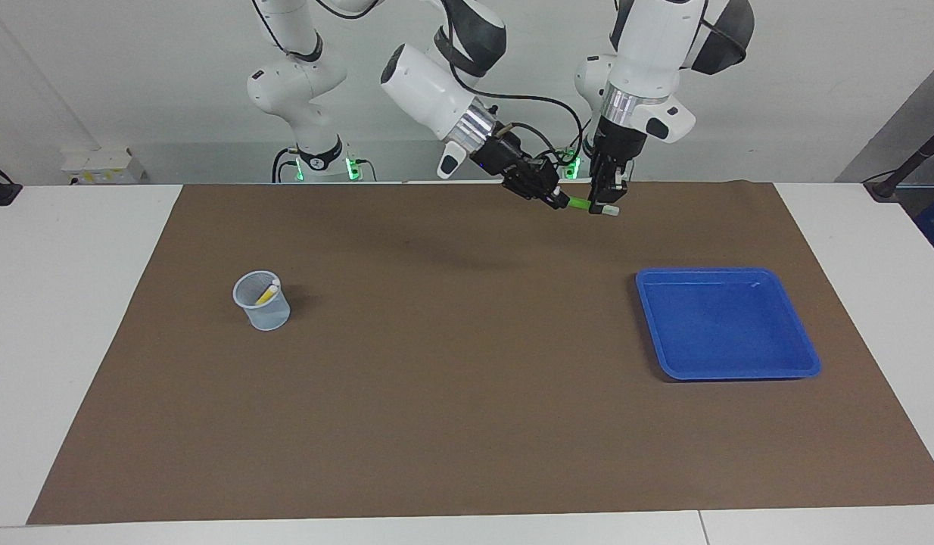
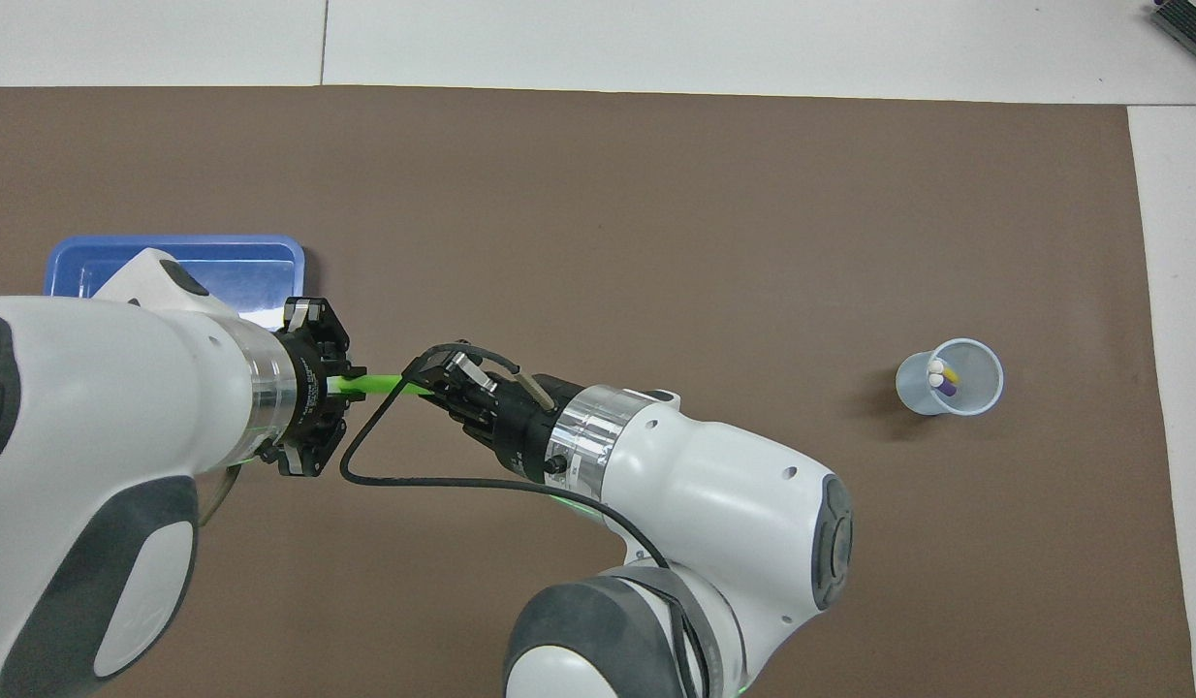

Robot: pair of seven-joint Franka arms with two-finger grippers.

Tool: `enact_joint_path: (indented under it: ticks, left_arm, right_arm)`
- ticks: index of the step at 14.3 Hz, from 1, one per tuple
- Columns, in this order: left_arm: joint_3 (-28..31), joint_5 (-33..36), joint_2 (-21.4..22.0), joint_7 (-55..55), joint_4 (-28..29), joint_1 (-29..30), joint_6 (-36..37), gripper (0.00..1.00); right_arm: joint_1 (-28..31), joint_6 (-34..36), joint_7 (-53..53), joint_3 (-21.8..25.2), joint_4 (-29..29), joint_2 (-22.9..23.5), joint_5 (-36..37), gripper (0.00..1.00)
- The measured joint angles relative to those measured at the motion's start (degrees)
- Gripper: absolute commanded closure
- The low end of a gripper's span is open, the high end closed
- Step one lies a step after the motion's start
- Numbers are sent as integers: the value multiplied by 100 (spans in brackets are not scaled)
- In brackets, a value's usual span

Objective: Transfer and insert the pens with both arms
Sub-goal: 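Close the right gripper on the green pen's free end, then open the left gripper while the right gripper pulls the pen away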

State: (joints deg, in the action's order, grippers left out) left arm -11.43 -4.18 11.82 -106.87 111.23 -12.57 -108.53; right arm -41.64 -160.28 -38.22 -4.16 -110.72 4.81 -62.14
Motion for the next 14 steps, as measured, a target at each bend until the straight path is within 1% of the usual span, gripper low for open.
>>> enact_joint_path:
  ticks: [2, 3, 4, 5, 6, 8, 14]
  left_arm:
    - [0, 0, 0, 0, 0, 0, 0, 100]
    - [0, 0, 0, 5, 0, 0, 1, 81]
    - [1, 1, 0, 16, 0, 0, 2, 58]
    - [-1, 4, 0, 61, 0, 0, 17, 41]
    - [-2, 8, 0, 91, 0, 0, 18, 35]
    - [-2, 9, 1, 120, 0, 0, 27, 0]
    - [-2, 10, 1, 132, 0, 0, 28, 0]
  right_arm:
    - [0, 0, 0, 0, 0, 0, 0, 100]
    - [0, 0, 0, 0, 0, 0, -2, 100]
    - [0, 0, 0, -1, 0, 1, -26, 100]
    - [0, 0, 0, 1, 2, 3, -83, 100]
    - [0, 0, 0, 2, 2, 5, -118, 100]
    - [1, 0, 0, 11, 8, 9, -140, 100]
    - [3, 11, 87, 17, 39, 17, -144, 100]
